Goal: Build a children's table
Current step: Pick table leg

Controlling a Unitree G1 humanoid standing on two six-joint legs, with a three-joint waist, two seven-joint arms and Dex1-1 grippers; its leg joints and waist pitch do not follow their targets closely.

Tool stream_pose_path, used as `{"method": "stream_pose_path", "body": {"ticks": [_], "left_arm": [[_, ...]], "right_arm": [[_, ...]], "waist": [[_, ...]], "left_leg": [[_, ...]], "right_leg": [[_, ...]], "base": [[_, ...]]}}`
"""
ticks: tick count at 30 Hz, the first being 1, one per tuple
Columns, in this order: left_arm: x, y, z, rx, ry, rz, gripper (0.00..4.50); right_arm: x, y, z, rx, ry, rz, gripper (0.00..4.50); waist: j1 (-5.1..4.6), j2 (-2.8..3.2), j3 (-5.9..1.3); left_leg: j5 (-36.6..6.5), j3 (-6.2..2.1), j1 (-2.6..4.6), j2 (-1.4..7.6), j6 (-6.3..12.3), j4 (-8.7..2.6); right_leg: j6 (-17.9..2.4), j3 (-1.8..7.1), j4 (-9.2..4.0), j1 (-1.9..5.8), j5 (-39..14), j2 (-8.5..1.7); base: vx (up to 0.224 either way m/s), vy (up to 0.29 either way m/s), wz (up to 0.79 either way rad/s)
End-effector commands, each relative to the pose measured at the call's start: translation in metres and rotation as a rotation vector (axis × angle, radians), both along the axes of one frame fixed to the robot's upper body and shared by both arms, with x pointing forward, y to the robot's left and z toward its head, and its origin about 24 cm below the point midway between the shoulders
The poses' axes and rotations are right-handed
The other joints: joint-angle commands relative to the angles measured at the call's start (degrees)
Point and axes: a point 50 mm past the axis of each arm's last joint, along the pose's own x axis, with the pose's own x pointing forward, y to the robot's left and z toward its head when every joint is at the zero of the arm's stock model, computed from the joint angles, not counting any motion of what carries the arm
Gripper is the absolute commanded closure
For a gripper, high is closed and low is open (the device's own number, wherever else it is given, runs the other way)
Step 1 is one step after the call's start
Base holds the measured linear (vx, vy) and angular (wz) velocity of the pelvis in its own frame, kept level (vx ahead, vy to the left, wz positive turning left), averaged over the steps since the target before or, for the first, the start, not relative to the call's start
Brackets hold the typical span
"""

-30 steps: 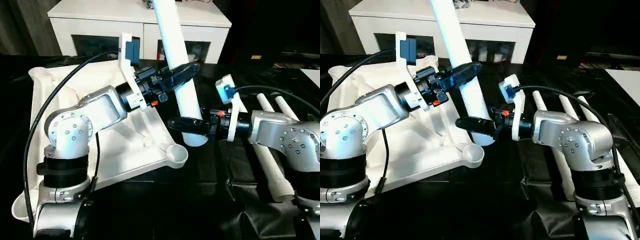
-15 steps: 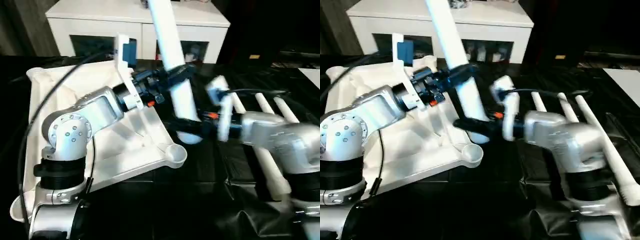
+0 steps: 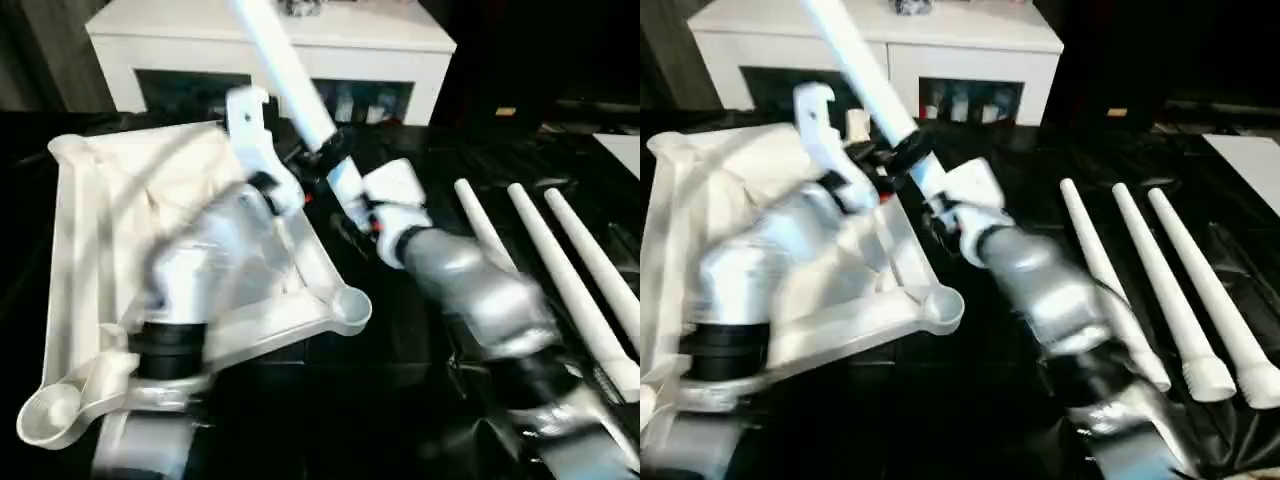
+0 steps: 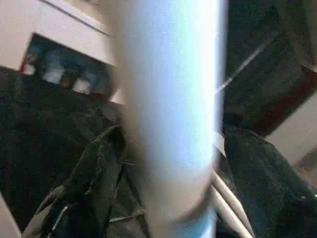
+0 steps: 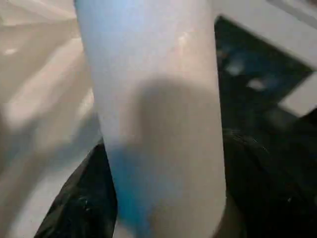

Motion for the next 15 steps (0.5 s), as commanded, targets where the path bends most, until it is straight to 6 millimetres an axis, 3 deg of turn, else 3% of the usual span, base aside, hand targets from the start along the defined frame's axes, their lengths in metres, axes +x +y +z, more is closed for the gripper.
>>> {"method": "stream_pose_path", "body": {"ticks": [1,8,15], "left_arm": [[0.003,0.002,0.006,-0.026,-0.009,0.04,1.05],[0.006,0.006,0.006,-0.062,0.006,0.11,1.57],[0.009,0.013,0.006,-0.084,0.006,0.145,2.17]], "right_arm": [[0.005,0.001,0.009,-0.027,-0.082,-0.039,1.95],[0.009,0.007,0.005,-0.076,-0.153,-0.056,1.95],[0.008,0.008,0.005,-0.05,-0.157,-0.03,1.95]], "waist": [[-0.3,-0.29,-4.29],[-0.24,-0.25,-4.29],[-0.17,-0.06,-4.27]], "left_leg": [[-7.24,-1.65,1.05,4.02,-4.25,-4.9],[-6.46,-1.43,1.24,4.07,-2.32,-4.75],[-7.13,-1.45,1.38,4.15,-2.37,-4.81]], "right_leg": [[-9.88,1.96,-3.32,2.65,-5.09,-3.2],[-10.71,1.99,-3.29,2.66,-2.84,-3.09],[-10.82,1.94,-3.25,2.59,-2.75,-3.1]], "base": [[0.0,0.0,0.0],[0.0,0.0,0.0],[0.0,0.0,0.0]]}}
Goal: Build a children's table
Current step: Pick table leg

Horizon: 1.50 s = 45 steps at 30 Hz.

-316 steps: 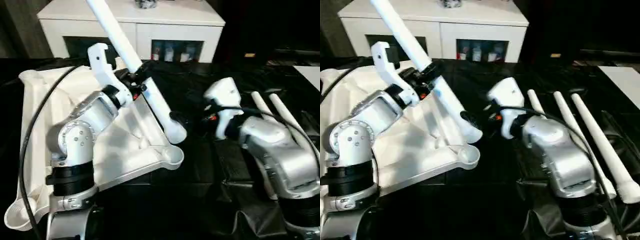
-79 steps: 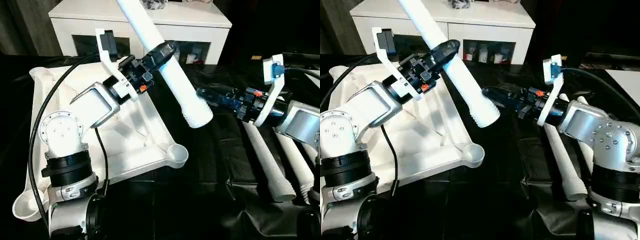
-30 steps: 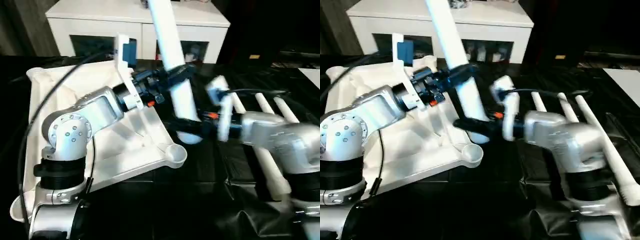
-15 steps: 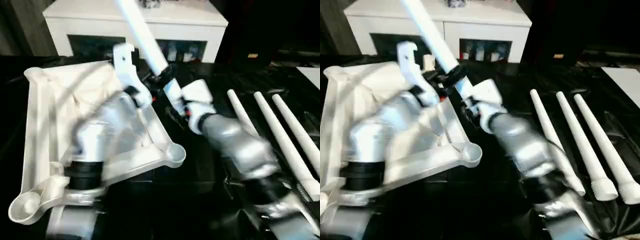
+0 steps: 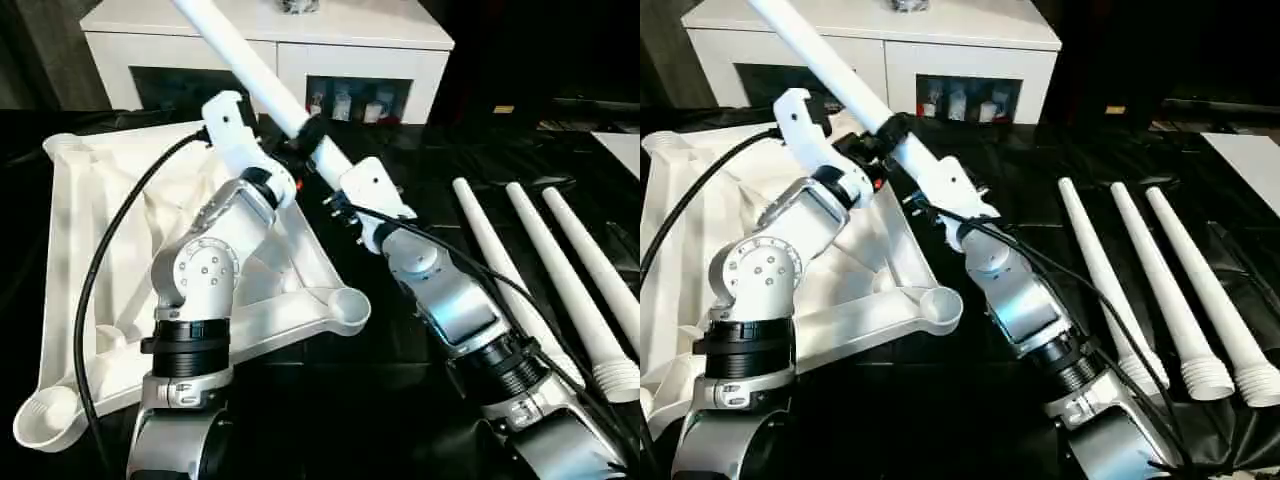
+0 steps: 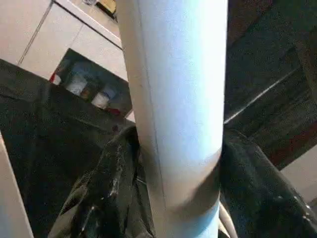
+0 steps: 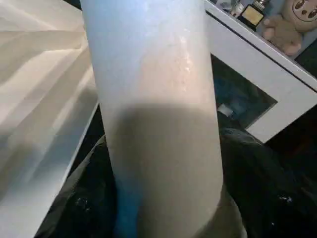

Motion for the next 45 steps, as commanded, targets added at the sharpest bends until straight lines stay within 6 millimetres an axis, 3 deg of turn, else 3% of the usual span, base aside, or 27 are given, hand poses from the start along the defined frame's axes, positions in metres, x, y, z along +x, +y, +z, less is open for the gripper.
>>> {"method": "stream_pose_path", "body": {"ticks": [1,5,13,14,21,23,32,34,38,45], "left_arm": [[0.004,0.006,0.003,0.003,0.002,0.044,2.2],[0.004,0.006,0.004,-0.007,-0.008,0.037,2.5],[0.001,0.006,0.006,-0.009,-0.044,0.001,2.6],[0.0,0.006,0.006,-0.002,-0.051,-0.005,2.61],[-0.004,0.012,0.012,0.06,-0.112,-0.065,2.63],[-0.005,0.012,0.013,0.066,-0.118,-0.08,2.64],[-0.021,0.01,0.017,0.139,-0.187,-0.348,2.64],[-0.023,0.012,0.018,0.168,-0.199,-0.393,2.64],[-0.027,0.02,0.029,0.215,-0.245,-0.505,2.64],[-0.038,0.017,0.047,0.162,-0.306,-0.652,2.64]], "right_arm": [[0.002,-0.003,0.007,0.01,-0.043,-0.005,1.95],[0.003,-0.003,0.008,0.013,-0.056,-0.004,1.95],[0.002,0.001,0.013,0.072,-0.066,0.067,1.96],[0.002,0.003,0.015,0.096,-0.06,0.088,1.4],[-0.002,0.001,0.029,0.214,-0.05,0.219,0.84],[-0.004,0.001,0.031,0.23,-0.041,0.248,0.49],[-0.01,-0.03,0.05,0.363,0.105,0.423,0.0],[-0.015,-0.041,0.051,0.382,0.171,0.473,0.0],[-0.038,-0.079,0.049,0.412,0.424,0.659,0.0],[-0.056,-0.095,0.064,0.57,0.569,0.803,0.0]], "waist": [[-0.23,0.2,-4.32],[-0.31,0.01,-4.36],[-0.28,-0.12,-4.41],[-0.27,-0.05,-4.43],[-0.1,0.11,-4.47],[-0.1,0.16,-4.43],[0.12,0.26,-4.24],[0.29,0.07,-4.31],[0.62,0.02,-4.21],[0.92,-0.09,-4.08]], "left_leg": [[-7.06,-1.48,1.45,4.13,-2.57,-4.68],[-6.73,-1.43,1.39,4.09,-2.36,-4.61],[-6.19,-1.35,1.42,4.12,-1.4,-4.52],[-6.52,-1.35,1.39,4.13,-1.02,-4.5],[-5.36,-1.4,1.6,4.34,-0.03,-4.49],[-5.33,-1.38,1.59,4.36,0.04,-4.54],[-6.73,-1.36,1.61,4.33,-0.63,-4.65],[-7.01,-1.45,1.65,4.21,-0.19,-4.62],[-6.37,-1.43,1.73,4.26,0.61,-4.53],[-7.43,-1.47,1.69,4.37,0.3,-4.31]], "right_leg": [[-11.15,1.94,-2.92,2.61,-2.8,-3.13],[-11.47,1.95,-2.9,2.67,-2.06,-3.14],[-12.13,1.94,-2.84,2.74,-1.4,-3.14],[-12.21,1.98,-2.83,2.78,-1.71,-3.27],[-12.81,1.9,-2.56,2.72,-0.51,-3.25],[-13.1,1.87,-2.54,2.72,-0.43,-3.21],[-14.2,1.85,-2.68,2.68,-3.34,-3.27],[-13.98,1.85,-2.68,3.08,-3.99,-3.28],[-14.4,1.87,-2.71,3.23,-3.88,-3.21],[-16.62,1.8,-3.0,2.87,-8.64,-3.71]], "base": [[0.0,0.0,0.0],[0.0,0.0,0.0],[0.0,0.0,0.0],[0.0,0.0,0.0],[0.0,0.0,0.0],[0.0,0.0,0.0],[0.0,0.0,0.0],[0.0,0.0,0.0],[0.0,0.0,0.0],[0.0,0.0,0.0]]}}
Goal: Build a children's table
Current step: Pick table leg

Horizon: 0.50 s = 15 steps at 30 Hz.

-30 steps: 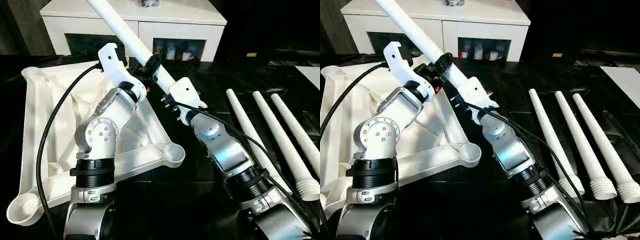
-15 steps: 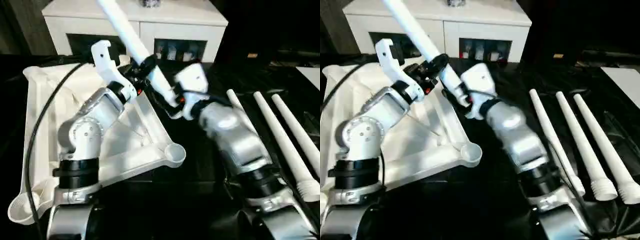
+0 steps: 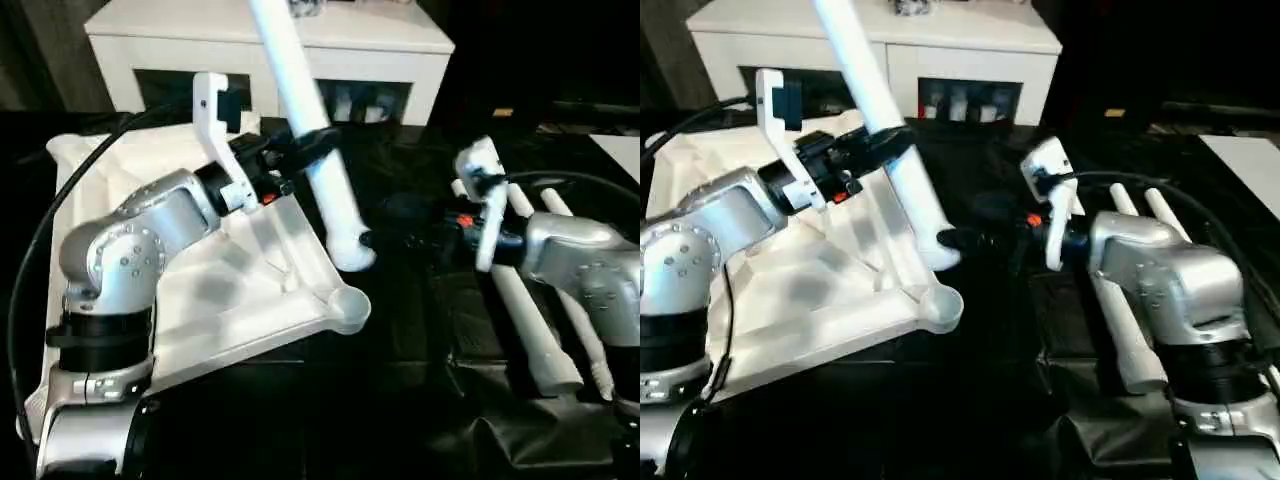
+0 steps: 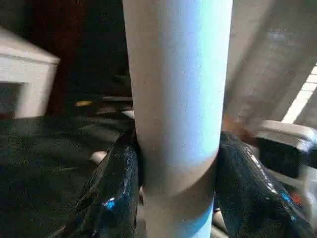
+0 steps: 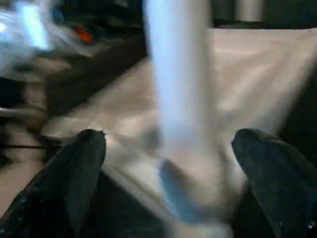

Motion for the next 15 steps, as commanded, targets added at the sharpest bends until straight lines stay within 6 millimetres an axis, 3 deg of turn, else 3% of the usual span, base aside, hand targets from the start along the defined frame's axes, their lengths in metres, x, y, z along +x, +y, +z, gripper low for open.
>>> {"method": "stream_pose_path", "body": {"ticks": [1,9,15], "left_arm": [[-0.007,-0.003,0.013,-0.015,-0.045,-0.072,2.64],[-0.015,-0.012,0.012,-0.025,-0.027,-0.175,2.64],[-0.019,-0.018,0.005,0.034,-0.011,-0.22,2.64]], "right_arm": [[-0.004,-0.004,0.011,0.026,0.003,0.03,0.0],[0.0,-0.008,0.011,0.003,0.05,-0.002,0.0],[0.0,-0.001,0.01,-0.049,0.045,0.02,0.0]], "waist": [[0.39,-0.05,-4.14],[0.49,-0.1,-4.08],[0.93,-0.11,-4.2]], "left_leg": [[-7.77,-1.44,1.54,4.31,-0.08,-4.47],[-8.92,-1.53,1.45,4.23,-2.21,-4.61],[-7.28,-1.46,1.44,4.27,-1.91,-4.62]], "right_leg": [[-16.38,1.79,-3.36,2.63,-9.29,-3.68],[-14.46,1.77,-3.67,2.41,-13.14,-3.62],[-14.07,1.8,-3.49,2.38,-11.2,-3.53]], "base": [[0.0,0.0,0.0],[0.0,0.0,0.0],[0.0,0.0,0.0]]}}
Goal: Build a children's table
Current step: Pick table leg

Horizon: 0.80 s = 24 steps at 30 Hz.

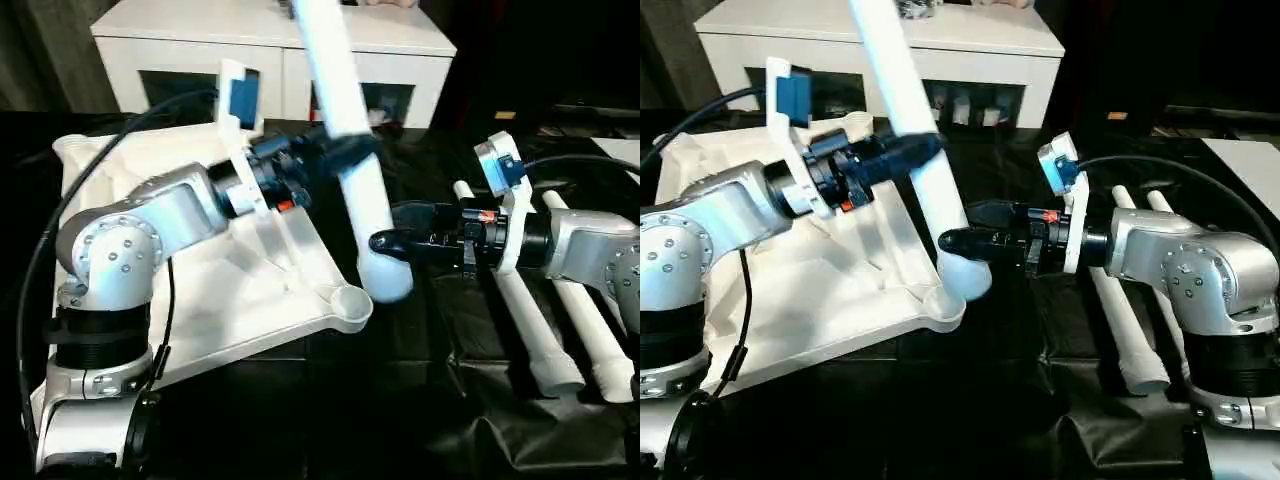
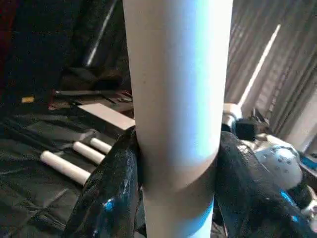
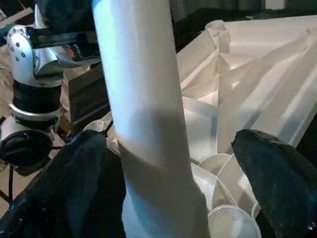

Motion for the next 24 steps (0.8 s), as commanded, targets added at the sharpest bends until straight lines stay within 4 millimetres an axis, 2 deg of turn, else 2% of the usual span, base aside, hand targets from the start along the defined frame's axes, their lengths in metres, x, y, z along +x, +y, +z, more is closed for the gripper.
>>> {"method": "stream_pose_path", "body": {"ticks": [1,10,16,19,21,24], "left_arm": [[-0.005,-0.005,0.001,0.032,-0.024,-0.034,2.64],[-0.007,-0.009,0.002,0.03,-0.02,-0.066,2.64],[-0.009,-0.01,0.0,0.05,-0.025,-0.074,2.64],[-0.01,-0.011,0.0,0.064,-0.034,-0.081,2.64],[-0.011,-0.011,0.0,0.069,-0.037,-0.085,2.64],[-0.011,-0.011,-0.001,0.075,-0.041,-0.087,2.64]], "right_arm": [[0.001,0.003,0.005,-0.037,-0.025,0.008,0.0],[0.003,0.012,0.004,-0.058,-0.026,0.041,0.0],[0.003,0.014,0.001,-0.087,-0.019,0.065,0.0],[0.003,0.014,0.001,-0.091,-0.018,0.07,0.0],[0.003,0.015,0.0,-0.095,-0.019,0.075,0.3],[0.003,0.018,-0.002,-0.105,-0.017,0.092,0.4]], "waist": [[0.11,-0.11,-4.22],[0.25,-0.3,-4.12],[0.3,-0.34,-4.16],[0.29,-0.44,-4.08],[0.29,-0.43,-4.1],[0.21,-0.42,-4.1]], "left_leg": [[-7.24,-1.48,1.43,4.28,-1.82,-4.69],[-8.18,-1.47,1.44,4.31,-2.31,-4.75],[-7.47,-1.44,1.34,4.31,-2.05,-4.7],[-7.66,-1.44,1.38,4.33,-1.96,-4.7],[-7.82,-1.47,1.35,4.32,-2.09,-4.71],[-7.95,-1.48,1.34,4.34,-2.31,-4.76]], "right_leg": [[-13.97,1.77,-3.48,2.39,-11.05,-3.51],[-13.71,1.83,-3.54,2.38,-12.46,-3.64],[-13.8,1.85,-3.45,2.44,-11.34,-3.67],[-13.7,1.87,-3.55,2.38,-12.46,-3.73],[-13.5,1.87,-3.56,2.41,-12.94,-3.75],[-13.21,1.84,-3.51,2.36,-12.81,-3.62]], "base": [[0.0,0.0,0.0],[0.0,0.0,0.0],[0.0,0.0,0.0],[0.0,0.0,0.0],[0.0,0.0,0.0],[0.0,0.0,0.0]]}}
